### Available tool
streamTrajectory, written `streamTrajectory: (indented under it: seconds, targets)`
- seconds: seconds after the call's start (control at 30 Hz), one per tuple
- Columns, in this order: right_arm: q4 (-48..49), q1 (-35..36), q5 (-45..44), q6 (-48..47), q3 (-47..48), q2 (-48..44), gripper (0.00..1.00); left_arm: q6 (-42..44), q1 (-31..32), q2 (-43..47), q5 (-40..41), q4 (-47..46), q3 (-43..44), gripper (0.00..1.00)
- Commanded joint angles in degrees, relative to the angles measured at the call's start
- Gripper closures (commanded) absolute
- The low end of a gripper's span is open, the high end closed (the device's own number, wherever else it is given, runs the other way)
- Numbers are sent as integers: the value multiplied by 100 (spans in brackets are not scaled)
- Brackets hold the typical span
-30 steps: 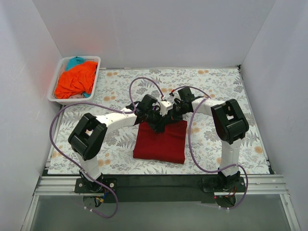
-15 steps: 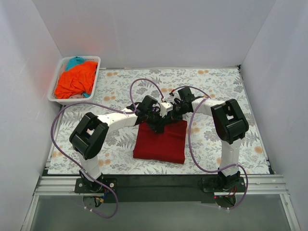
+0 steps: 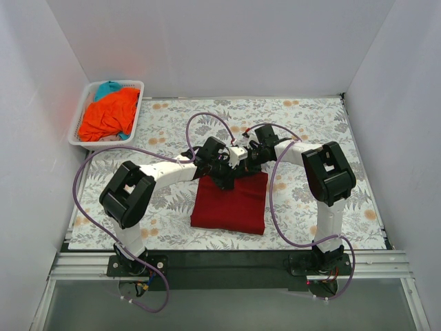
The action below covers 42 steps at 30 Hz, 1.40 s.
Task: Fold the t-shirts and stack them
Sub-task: Fold the tshirt
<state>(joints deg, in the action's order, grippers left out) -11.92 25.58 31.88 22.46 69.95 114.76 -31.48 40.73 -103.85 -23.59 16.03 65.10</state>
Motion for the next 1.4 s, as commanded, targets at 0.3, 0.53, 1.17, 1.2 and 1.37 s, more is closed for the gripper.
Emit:
streamTrajectory:
  seconds: [0.3,0.53,1.17,1.2,1.37]
  targets:
    - [67,26,-15,-31,-26,117,85,55,31,-100,-119,-4,38,83]
    - [76,26,-6,-49,-34,178,86,20,31,119,-102,5,82,100]
    - [102,26,38,-75,-70,266,87,336,40,304,636,-3,1092,100]
    - [111,17,46,-66,-87,249,88,336,32,261,715,-56,1075,100]
    - [85,26,-6,-75,-43,143,87,459,23,50,1127,-302,979,100]
